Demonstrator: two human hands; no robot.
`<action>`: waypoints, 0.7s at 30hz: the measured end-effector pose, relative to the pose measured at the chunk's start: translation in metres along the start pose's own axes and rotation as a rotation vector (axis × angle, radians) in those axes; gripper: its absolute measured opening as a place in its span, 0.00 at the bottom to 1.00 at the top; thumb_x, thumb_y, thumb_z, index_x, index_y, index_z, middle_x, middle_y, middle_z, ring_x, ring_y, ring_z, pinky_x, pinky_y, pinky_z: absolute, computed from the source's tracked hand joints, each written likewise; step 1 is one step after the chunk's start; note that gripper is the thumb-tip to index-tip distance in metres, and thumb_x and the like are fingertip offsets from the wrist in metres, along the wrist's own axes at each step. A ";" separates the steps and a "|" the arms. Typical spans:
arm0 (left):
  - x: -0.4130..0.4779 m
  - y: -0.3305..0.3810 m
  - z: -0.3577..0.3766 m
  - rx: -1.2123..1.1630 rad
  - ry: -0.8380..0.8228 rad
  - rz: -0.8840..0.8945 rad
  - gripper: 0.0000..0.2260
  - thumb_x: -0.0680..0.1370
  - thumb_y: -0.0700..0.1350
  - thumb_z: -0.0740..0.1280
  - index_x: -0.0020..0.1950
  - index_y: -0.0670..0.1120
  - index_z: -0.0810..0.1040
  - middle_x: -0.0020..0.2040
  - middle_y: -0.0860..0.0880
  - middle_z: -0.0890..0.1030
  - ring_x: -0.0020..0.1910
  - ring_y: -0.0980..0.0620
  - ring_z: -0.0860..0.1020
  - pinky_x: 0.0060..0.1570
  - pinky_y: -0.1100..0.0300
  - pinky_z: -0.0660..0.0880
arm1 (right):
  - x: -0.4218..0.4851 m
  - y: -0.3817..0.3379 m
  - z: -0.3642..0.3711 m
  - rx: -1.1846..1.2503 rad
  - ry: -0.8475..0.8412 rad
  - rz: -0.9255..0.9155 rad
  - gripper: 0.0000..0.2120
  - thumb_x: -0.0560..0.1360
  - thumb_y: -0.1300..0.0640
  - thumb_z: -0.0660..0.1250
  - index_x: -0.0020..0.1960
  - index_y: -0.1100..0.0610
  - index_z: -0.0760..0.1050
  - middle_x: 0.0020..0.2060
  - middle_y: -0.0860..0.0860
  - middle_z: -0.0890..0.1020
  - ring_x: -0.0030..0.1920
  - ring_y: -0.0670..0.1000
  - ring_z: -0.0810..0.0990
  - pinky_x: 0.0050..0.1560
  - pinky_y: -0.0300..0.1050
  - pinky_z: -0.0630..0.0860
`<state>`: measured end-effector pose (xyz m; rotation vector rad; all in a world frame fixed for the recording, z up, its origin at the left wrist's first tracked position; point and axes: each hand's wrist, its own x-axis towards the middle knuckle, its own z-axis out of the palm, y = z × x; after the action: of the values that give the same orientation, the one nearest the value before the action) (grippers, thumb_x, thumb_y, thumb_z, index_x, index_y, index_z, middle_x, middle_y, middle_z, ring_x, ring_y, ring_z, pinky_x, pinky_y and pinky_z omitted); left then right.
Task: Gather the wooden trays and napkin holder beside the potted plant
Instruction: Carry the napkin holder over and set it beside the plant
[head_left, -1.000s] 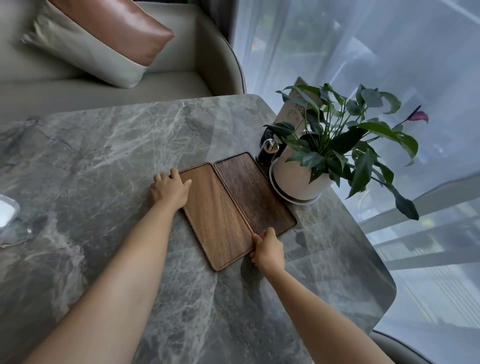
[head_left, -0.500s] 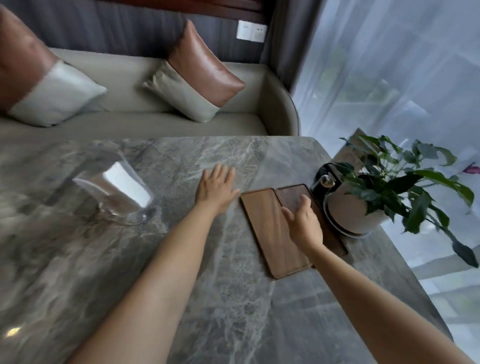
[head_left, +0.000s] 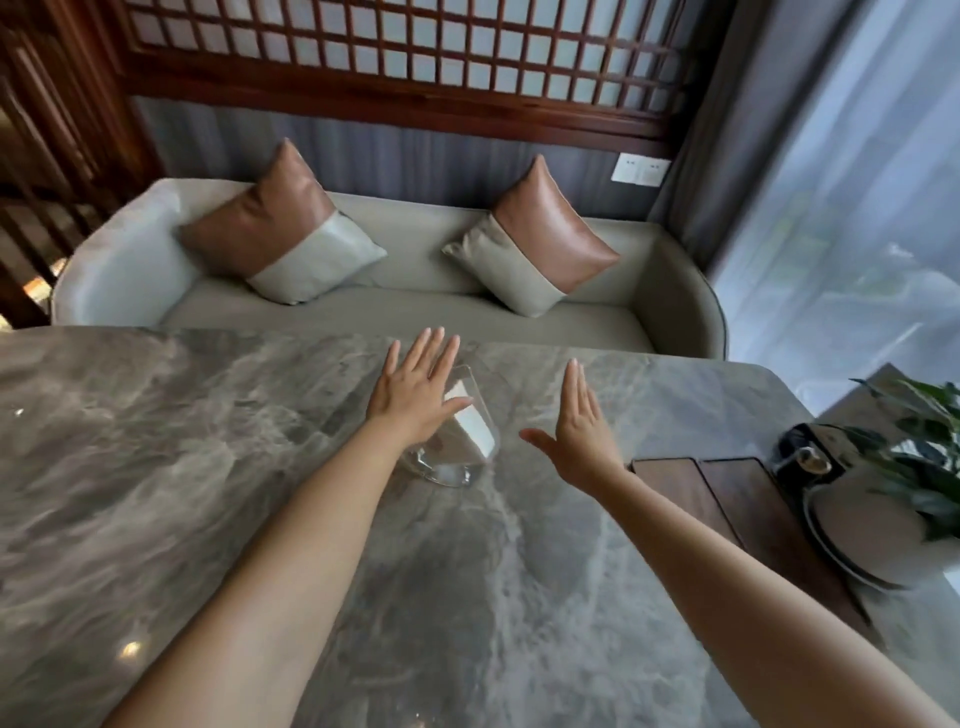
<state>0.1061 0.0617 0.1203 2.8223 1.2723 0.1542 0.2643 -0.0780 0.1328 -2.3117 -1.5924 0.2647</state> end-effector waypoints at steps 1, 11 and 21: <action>-0.003 -0.012 0.004 0.006 -0.028 -0.012 0.35 0.77 0.63 0.52 0.77 0.49 0.40 0.79 0.48 0.42 0.77 0.51 0.42 0.74 0.48 0.40 | 0.002 -0.008 0.008 -0.002 -0.021 0.000 0.46 0.75 0.43 0.61 0.74 0.62 0.33 0.76 0.57 0.39 0.76 0.53 0.38 0.74 0.43 0.40; 0.007 -0.063 0.038 -0.008 -0.233 0.027 0.38 0.77 0.62 0.55 0.76 0.50 0.35 0.78 0.47 0.39 0.77 0.49 0.41 0.75 0.48 0.41 | 0.021 -0.042 0.064 0.025 -0.140 0.106 0.47 0.74 0.46 0.63 0.73 0.59 0.30 0.76 0.54 0.36 0.76 0.52 0.37 0.76 0.48 0.42; 0.024 -0.062 0.064 -0.243 -0.283 0.041 0.41 0.75 0.53 0.67 0.77 0.51 0.41 0.78 0.46 0.50 0.74 0.42 0.59 0.69 0.45 0.62 | 0.037 -0.052 0.096 0.138 -0.119 0.164 0.41 0.76 0.53 0.63 0.75 0.55 0.36 0.77 0.52 0.46 0.76 0.52 0.52 0.69 0.50 0.65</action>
<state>0.0826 0.1213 0.0534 2.5538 1.0572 -0.0822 0.2002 -0.0115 0.0633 -2.3594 -1.3891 0.5437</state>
